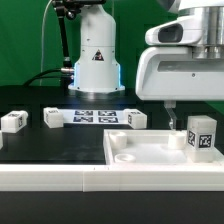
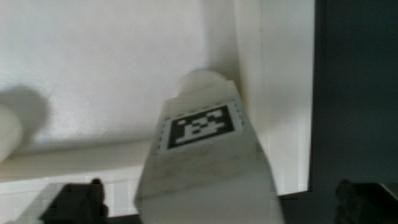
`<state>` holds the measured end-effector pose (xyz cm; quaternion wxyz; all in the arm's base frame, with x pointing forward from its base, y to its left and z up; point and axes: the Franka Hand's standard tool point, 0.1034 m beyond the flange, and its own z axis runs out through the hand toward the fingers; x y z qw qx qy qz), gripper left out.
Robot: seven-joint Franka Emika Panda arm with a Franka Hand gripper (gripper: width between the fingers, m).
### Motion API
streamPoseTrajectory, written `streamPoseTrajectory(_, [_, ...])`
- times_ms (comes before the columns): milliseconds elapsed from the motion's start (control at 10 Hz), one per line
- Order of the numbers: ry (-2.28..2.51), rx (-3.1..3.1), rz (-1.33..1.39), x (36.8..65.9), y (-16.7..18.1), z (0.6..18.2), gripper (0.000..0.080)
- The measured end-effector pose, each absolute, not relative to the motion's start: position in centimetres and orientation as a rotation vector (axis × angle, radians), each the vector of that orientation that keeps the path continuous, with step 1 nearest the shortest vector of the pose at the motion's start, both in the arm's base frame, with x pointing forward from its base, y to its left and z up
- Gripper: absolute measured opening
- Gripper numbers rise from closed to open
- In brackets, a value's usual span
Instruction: Assemble one leg
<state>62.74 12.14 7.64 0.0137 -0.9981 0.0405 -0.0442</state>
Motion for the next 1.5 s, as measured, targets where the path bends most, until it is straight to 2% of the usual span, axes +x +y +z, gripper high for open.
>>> streamPoseTrajectory(200, [-0.047, -3.123, -0.143, 62.8, 12.0, 7.7, 0.0649])
streamPoseTrajectory(300, [-0.034, -3.123, -0.143, 62.8, 12.0, 7.7, 0.0547])
streamPoseTrajectory(400, [-0.034, -3.123, -0.143, 62.8, 11.9, 7.7, 0.0411])
streamPoseTrajectory(500, [-0.034, -3.123, -0.143, 62.8, 11.9, 7.7, 0.0411])
streamPoseTrajectory(600, [-0.029, -3.123, -0.143, 62.8, 11.9, 7.7, 0.0291])
streamPoseTrajectory(900, [0.089, -3.119, -0.141, 62.9, 11.4, 7.7, 0.0291])
streamPoseTrajectory(1500, [1.079, -2.873, -0.113, 62.8, 10.8, 7.6, 0.0292])
